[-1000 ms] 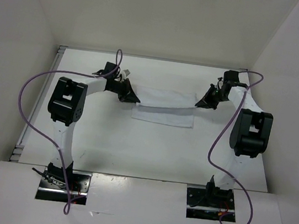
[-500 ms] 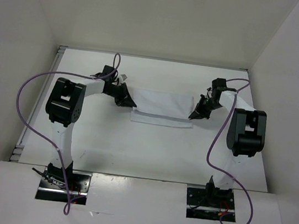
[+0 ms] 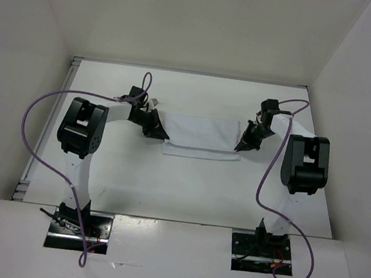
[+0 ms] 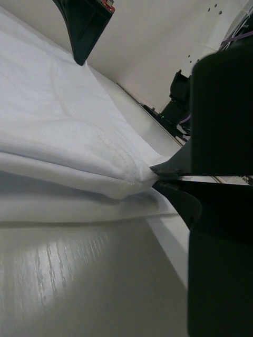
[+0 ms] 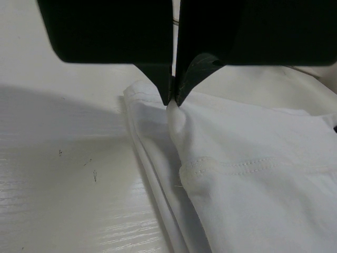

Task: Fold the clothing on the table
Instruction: Fold the skirt

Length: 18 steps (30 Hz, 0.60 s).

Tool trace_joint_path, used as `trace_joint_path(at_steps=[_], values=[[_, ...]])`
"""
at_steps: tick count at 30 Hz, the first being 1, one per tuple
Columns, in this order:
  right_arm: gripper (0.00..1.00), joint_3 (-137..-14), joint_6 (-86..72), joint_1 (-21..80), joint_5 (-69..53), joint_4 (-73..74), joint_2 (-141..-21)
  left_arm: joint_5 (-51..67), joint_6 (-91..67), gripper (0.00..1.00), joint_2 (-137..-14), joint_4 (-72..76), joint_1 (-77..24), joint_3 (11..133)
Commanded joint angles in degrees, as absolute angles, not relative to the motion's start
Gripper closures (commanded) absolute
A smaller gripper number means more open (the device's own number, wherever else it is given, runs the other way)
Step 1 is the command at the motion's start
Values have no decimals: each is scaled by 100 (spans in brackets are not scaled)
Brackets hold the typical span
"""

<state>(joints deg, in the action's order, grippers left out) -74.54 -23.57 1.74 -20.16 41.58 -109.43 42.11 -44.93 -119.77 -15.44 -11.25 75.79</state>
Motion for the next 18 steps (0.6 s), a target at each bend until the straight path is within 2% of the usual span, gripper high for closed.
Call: trace_joint_path(at_steps=[1,18], values=[[100,-7331,-2364,202,-1775,4289,-10661,4140,-4324,97,-11646,-1582,-1116,7523],[100,-7216,-2584,202,-1652,4342,-10187,4192,-4219,98,-11136,-1802,-1116,7348]])
